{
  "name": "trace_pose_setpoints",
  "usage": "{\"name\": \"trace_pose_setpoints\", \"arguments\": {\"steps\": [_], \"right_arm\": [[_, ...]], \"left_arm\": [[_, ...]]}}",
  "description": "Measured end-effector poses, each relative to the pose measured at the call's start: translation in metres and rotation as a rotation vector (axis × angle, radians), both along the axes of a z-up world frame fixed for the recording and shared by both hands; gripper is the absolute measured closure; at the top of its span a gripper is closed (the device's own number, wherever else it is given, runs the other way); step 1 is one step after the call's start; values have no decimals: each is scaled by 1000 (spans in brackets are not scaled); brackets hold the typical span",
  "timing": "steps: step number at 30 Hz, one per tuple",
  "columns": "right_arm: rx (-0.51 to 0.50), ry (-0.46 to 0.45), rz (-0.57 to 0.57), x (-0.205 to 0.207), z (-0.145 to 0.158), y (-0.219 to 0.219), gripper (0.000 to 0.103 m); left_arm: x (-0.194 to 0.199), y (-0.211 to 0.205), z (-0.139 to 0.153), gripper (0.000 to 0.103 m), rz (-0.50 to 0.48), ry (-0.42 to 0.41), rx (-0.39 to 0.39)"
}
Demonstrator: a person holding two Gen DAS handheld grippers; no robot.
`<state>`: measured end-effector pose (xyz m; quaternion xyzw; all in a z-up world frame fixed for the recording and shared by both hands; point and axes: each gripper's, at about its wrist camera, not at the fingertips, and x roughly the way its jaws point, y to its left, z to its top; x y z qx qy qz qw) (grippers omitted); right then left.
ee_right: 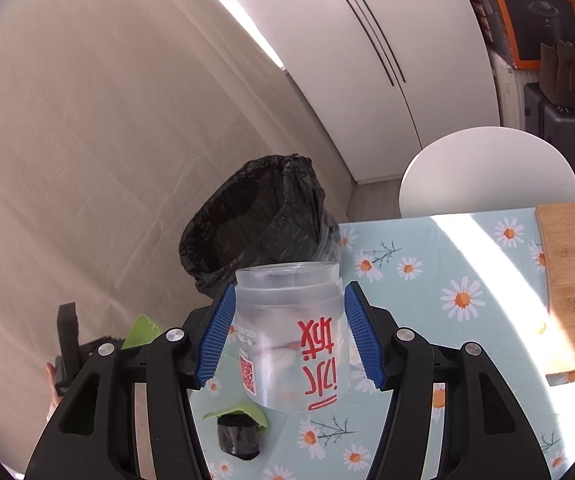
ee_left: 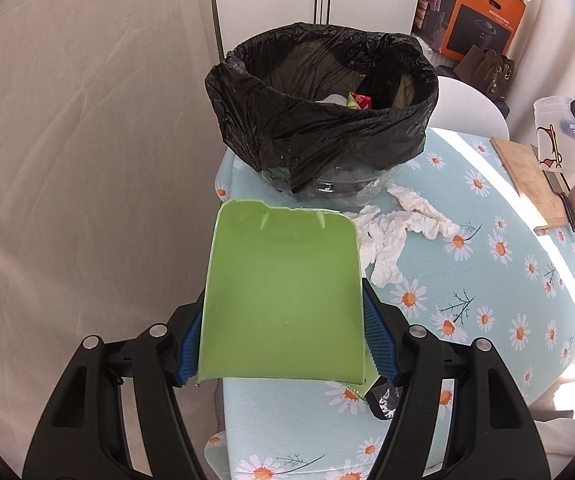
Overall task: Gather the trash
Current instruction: 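Lift the clear cup and green box piece and carry both over the black bin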
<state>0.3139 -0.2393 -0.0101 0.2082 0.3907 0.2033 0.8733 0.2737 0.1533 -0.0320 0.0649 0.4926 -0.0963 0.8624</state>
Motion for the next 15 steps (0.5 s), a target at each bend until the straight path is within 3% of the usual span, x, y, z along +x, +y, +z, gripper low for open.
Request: {"name": "trace_pose_setpoints", "arguments": {"steps": [7, 15], "right_arm": [[27, -52, 60, 38, 30, 15, 50], [50, -83, 118, 82, 43, 43, 50]], "left_arm": [[37, 4, 36, 36, -10, -76, 8], [71, 10, 46, 36, -27, -134, -62]]}}
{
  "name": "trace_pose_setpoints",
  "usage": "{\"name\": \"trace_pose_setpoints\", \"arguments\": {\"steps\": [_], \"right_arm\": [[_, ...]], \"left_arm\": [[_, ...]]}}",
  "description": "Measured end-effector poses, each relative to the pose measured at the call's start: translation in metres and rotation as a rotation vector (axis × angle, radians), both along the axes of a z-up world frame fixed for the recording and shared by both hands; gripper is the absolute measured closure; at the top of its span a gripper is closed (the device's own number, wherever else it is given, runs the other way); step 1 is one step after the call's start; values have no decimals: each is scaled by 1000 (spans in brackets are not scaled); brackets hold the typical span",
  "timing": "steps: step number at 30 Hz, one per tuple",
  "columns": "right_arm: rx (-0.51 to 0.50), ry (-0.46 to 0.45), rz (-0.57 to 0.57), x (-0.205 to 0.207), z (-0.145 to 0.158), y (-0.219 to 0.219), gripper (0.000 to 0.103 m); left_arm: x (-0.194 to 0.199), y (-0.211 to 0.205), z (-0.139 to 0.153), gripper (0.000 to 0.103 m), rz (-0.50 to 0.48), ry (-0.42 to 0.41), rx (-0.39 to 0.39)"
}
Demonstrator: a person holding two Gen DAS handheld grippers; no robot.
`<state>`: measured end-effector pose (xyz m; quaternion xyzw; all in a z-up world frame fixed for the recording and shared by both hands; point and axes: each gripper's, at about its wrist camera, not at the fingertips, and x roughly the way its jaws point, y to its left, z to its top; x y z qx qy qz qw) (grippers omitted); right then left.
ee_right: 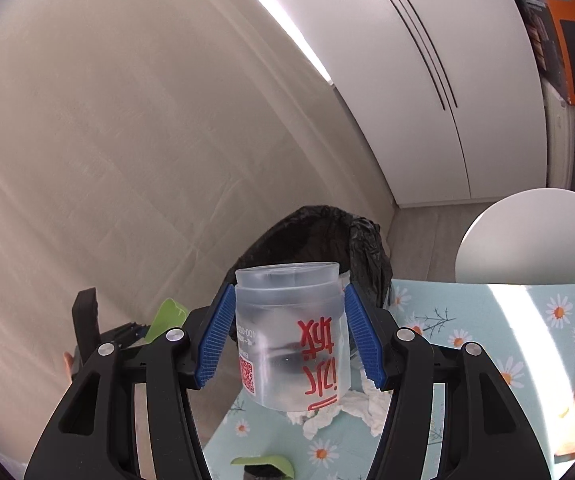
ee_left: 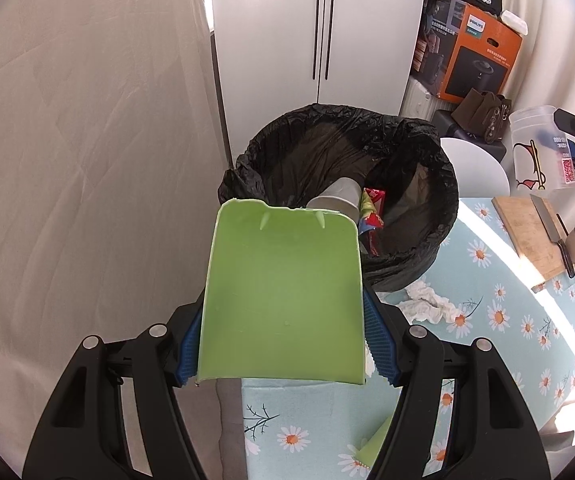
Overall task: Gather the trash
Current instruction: 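Lift the clear cup and green box piece and carry both over the black bin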
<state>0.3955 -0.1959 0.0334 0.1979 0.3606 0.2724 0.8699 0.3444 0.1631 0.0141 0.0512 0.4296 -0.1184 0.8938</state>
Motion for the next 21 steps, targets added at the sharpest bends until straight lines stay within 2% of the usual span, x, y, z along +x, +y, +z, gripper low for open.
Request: {"name": "trace_pose_setpoints", "arguments": {"steps": [3, 14, 18, 21], "right_arm": [[1, -1, 20, 16, 2, 8, 50], [-24, -30, 93, 80, -12, 66, 50], [-58, -32, 131, 109, -24, 90, 50], [-92, -28, 142, 126, -38, 104, 50]], "left_arm": [[6, 1, 2, 36, -26, -31, -70], [50, -5, -1, 36, -114, -97, -206], [73, -14, -9, 36, -149, -94, -191], [92, -28, -21, 36, -197, -70, -126]]}}
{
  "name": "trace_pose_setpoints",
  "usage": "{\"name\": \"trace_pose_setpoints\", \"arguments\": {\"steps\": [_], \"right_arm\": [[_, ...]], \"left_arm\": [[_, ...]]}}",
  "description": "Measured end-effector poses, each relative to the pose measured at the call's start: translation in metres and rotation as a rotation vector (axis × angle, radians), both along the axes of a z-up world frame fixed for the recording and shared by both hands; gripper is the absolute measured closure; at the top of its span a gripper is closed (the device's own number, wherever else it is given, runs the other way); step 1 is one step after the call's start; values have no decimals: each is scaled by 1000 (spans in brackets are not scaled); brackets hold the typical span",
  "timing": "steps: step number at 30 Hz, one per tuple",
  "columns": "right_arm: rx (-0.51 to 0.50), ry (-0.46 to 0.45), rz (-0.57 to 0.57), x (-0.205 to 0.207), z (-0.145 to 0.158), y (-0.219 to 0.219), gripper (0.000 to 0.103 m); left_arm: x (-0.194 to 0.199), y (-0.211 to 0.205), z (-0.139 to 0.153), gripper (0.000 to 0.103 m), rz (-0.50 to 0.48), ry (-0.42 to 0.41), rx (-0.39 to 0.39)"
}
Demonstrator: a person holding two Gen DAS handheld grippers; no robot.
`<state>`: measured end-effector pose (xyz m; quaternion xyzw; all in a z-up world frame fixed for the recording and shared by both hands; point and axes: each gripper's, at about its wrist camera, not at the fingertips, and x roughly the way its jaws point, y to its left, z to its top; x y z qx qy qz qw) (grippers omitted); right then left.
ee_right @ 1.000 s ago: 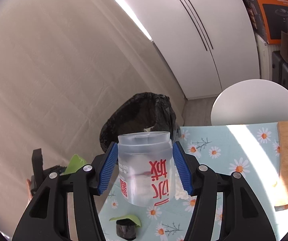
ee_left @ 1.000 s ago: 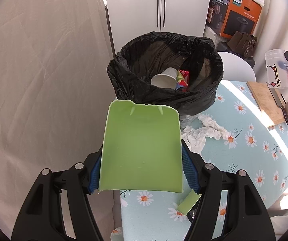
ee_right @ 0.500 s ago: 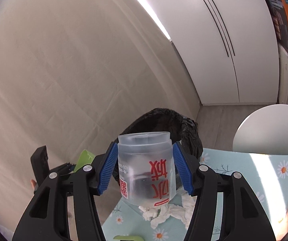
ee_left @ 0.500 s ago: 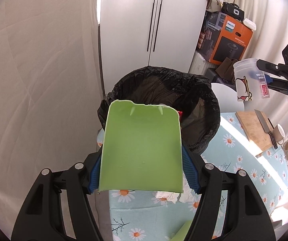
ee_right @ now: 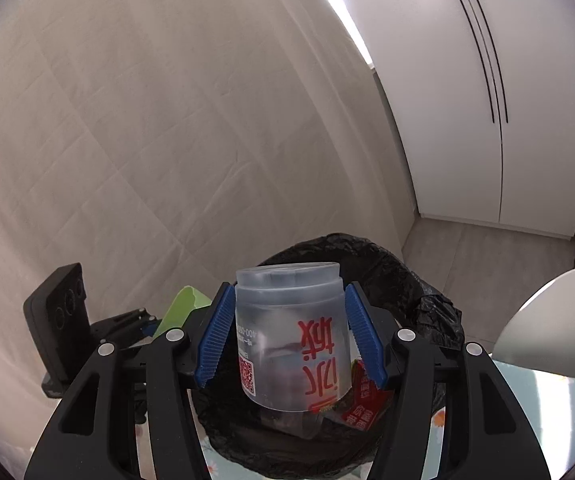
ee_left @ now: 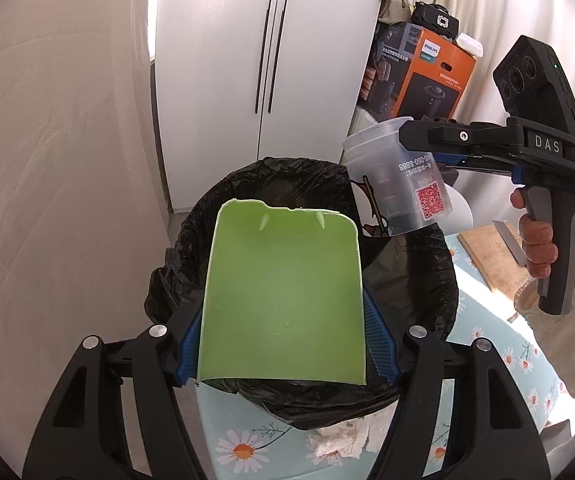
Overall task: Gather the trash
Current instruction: 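Lift the clear cup and green box piece and carry both over the black bin, then open both tools above the bin, dropping the cup and green piece in, then move both tools back to the table toward the black box and tissues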
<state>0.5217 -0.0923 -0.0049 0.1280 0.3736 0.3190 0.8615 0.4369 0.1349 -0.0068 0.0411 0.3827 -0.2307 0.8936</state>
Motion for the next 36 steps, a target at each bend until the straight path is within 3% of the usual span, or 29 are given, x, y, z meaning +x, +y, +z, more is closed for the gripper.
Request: {"name": "trace_pose_setpoints", "arguments": {"steps": [7, 16, 17, 18, 20, 22, 25, 36], "right_arm": [[-84, -18, 30, 28, -27, 20, 49], [-165, -6, 49, 47, -62, 29, 49], [-148, -15, 57, 45, -60, 29, 45], [-130, -23, 65, 43, -58, 28, 32], [-124, -51, 46, 39, -51, 25, 24], [-127, -71, 30, 35, -45, 20, 23], [-112, -78, 4, 26, -32, 10, 20], [-169, -153, -78, -55, 36, -22, 15]], "left_arm": [[39, -30, -27, 36, -87, 25, 163], [58, -47, -41, 35, -154, 67, 248], [58, -48, -41, 34, -151, 57, 256], [59, -47, -39, 33, -149, 51, 245], [56, -45, -35, 19, -147, 47, 211], [51, -43, -31, 10, -129, 22, 203], [39, -41, -25, 7, -106, 6, 202], [-43, -38, 30, 6, -46, -52, 178]]}}
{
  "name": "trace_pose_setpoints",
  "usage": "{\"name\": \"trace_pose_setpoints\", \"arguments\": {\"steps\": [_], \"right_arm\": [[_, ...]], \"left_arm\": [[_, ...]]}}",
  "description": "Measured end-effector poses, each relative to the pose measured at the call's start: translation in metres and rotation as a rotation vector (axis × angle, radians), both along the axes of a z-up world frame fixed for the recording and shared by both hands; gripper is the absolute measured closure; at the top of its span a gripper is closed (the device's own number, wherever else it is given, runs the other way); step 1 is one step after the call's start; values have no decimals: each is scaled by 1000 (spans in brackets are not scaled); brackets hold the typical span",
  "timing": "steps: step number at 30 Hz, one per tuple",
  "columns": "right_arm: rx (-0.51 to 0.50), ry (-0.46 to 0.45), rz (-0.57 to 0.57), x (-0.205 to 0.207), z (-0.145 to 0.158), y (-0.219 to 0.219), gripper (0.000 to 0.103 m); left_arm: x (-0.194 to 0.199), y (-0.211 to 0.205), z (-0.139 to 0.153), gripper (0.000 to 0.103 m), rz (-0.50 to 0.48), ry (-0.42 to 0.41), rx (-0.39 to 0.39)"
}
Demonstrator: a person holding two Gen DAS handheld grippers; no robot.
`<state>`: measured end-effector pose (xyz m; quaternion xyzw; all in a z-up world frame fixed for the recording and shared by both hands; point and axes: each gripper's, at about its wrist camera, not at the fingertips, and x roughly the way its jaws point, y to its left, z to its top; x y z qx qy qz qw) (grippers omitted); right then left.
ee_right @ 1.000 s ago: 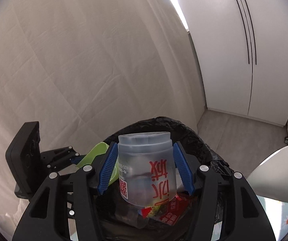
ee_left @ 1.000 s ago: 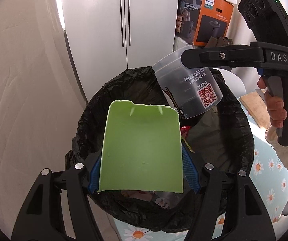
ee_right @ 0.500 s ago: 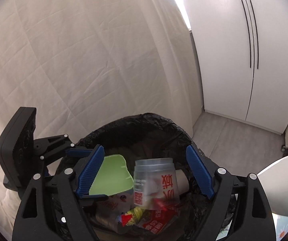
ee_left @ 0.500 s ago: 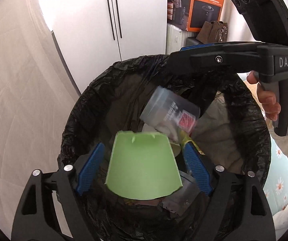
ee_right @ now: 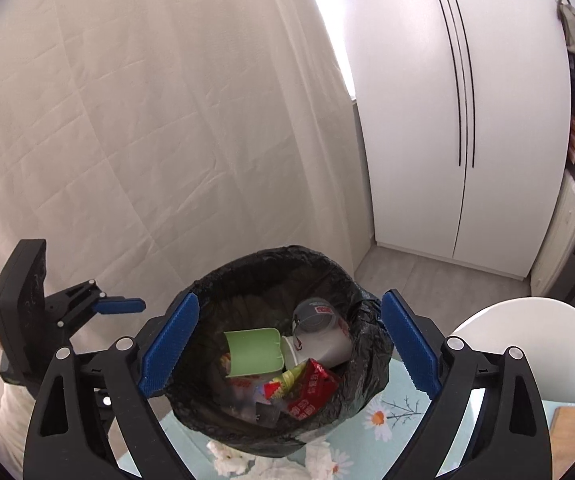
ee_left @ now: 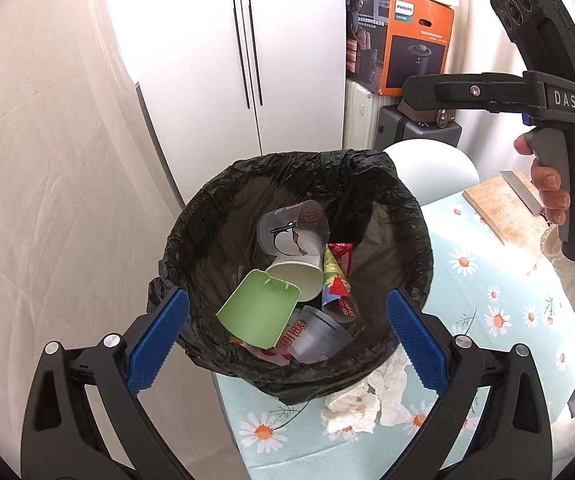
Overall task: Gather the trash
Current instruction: 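Move both tools back to the table toward the black box and tissues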
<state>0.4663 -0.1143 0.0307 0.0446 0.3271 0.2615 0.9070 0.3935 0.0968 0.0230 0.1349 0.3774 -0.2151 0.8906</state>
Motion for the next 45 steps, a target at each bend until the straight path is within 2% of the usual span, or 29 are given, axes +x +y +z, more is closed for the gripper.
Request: {"name": "trace_pose_setpoints", "arguments": {"steps": [11, 26, 36, 40, 43, 45], "right_arm": [[-52, -49, -48, -88, 35, -15, 13], [-92, -39, -37, -175, 36, -26, 12], [-101, -6, -39, -212, 19, -48, 12], [-120, 17, -39, -216, 4, -55, 12], [-127, 39, -45, -216, -9, -60, 12], [-114, 58, -40, -212, -17, -64, 12]], "left_arm": [[-76, 9, 23, 6, 47, -8, -50], [-155, 11, 15, 6, 126, 26, -56], [-199, 5, -6, 6, 186, 55, -48], [-213, 1, -20, 6, 205, 43, -16], [-219, 4, -32, 6, 212, 41, -29], [-224, 6, -39, 6, 253, 10, -22]]}}
